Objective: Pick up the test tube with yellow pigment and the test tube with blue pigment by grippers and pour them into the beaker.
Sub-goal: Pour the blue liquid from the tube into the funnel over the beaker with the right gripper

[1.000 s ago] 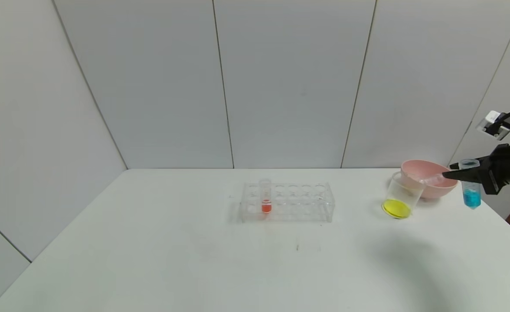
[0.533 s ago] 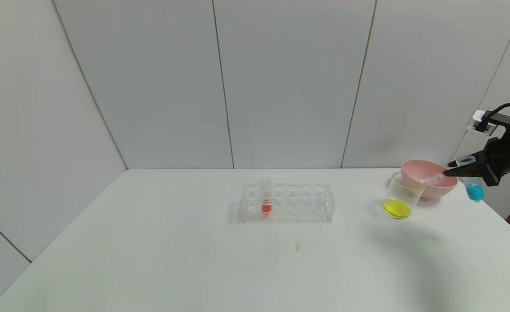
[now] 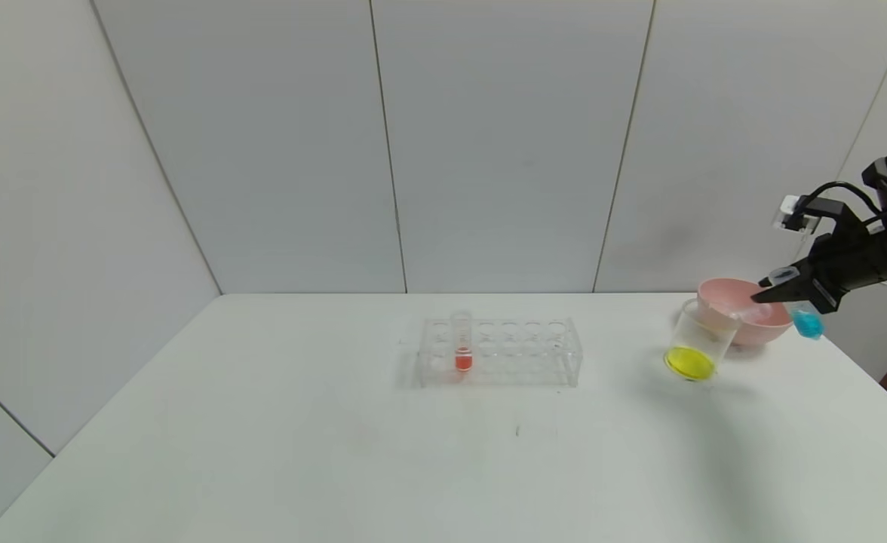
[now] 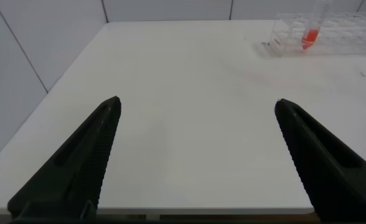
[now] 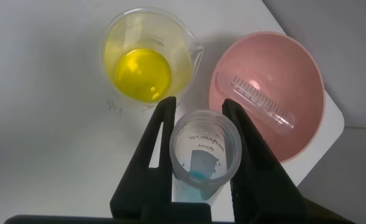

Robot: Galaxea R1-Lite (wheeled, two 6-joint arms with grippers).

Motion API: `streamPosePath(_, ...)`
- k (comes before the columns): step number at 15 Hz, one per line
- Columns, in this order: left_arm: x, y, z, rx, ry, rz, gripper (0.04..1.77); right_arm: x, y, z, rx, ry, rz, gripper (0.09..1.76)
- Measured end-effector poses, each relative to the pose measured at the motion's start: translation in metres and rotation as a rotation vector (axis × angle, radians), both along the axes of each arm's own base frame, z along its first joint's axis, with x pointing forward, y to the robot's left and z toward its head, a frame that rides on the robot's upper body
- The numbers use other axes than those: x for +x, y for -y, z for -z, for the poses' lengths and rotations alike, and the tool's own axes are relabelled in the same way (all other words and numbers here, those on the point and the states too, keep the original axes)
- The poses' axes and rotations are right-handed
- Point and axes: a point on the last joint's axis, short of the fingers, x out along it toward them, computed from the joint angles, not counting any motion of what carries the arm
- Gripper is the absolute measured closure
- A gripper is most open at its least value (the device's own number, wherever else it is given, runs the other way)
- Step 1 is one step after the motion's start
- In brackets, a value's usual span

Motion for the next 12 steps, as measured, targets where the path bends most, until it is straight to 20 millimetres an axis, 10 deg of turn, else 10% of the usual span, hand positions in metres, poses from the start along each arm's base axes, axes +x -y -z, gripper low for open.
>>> streamPosePath(12, 0.000, 0.000, 0.000, 0.000, 0.000, 0.000, 0.05, 0.002, -0.032, -0.013, -0.357, 0.005, 0.053, 1.27)
